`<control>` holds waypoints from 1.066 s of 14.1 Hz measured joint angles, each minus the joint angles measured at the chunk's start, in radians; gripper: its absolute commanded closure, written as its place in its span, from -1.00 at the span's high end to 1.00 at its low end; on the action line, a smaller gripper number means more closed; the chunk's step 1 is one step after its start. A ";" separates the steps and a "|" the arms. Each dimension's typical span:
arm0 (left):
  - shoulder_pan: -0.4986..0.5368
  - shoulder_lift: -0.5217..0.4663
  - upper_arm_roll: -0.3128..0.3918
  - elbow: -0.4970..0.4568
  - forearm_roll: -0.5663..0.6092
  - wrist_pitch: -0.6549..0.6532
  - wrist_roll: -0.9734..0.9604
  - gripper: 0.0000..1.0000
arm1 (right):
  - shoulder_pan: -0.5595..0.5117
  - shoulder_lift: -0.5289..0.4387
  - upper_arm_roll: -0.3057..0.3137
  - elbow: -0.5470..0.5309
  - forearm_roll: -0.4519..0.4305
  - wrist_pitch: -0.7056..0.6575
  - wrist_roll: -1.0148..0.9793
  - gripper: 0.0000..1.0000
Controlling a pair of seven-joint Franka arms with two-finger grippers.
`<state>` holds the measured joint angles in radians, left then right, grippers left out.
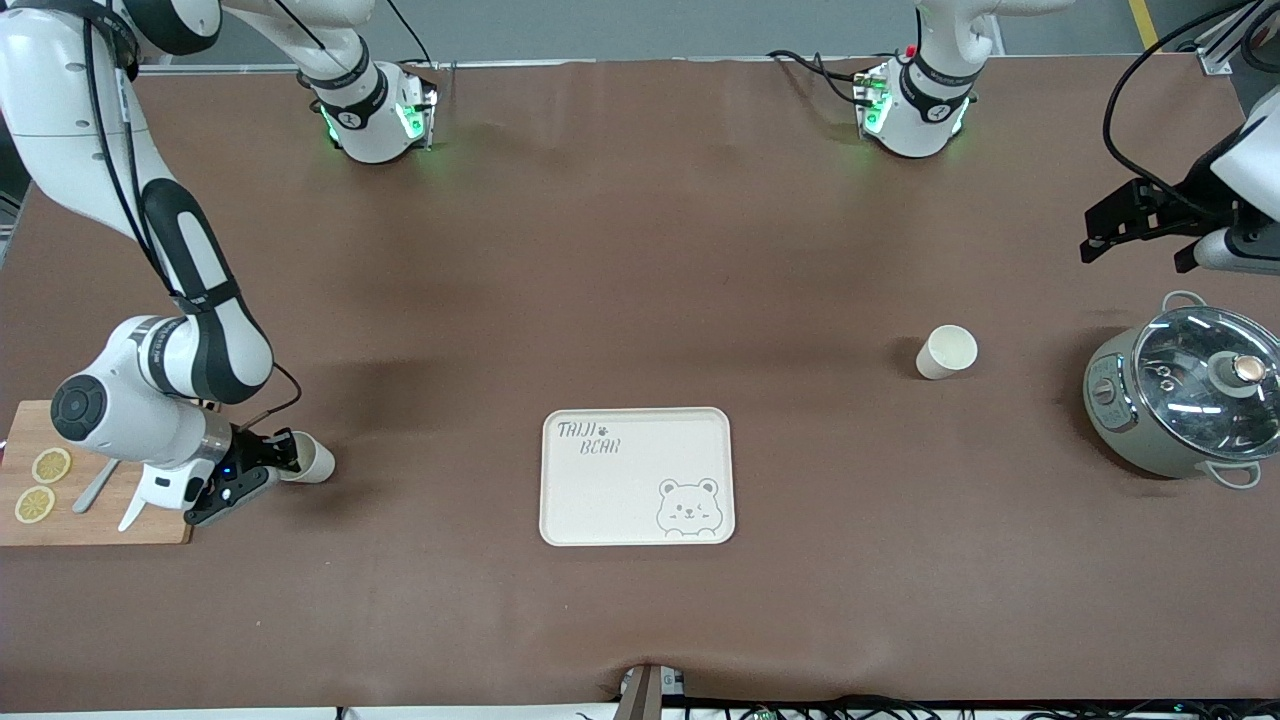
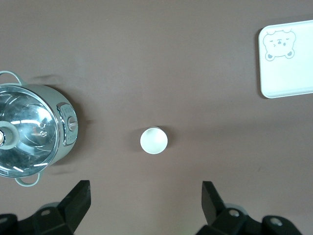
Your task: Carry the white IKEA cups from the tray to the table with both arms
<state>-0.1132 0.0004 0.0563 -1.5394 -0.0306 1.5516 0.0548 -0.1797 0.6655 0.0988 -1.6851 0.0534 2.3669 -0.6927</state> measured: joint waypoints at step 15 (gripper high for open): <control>0.066 0.060 -0.031 0.077 -0.001 0.000 0.083 1.00 | 0.025 -0.455 0.016 0.245 0.031 -0.789 0.519 1.00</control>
<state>-0.0470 0.0609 0.0253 -1.4622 -0.0314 1.5517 0.1382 -0.1544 0.2100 0.1147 -1.4403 0.0846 1.5779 -0.1738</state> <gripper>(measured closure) 0.000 0.000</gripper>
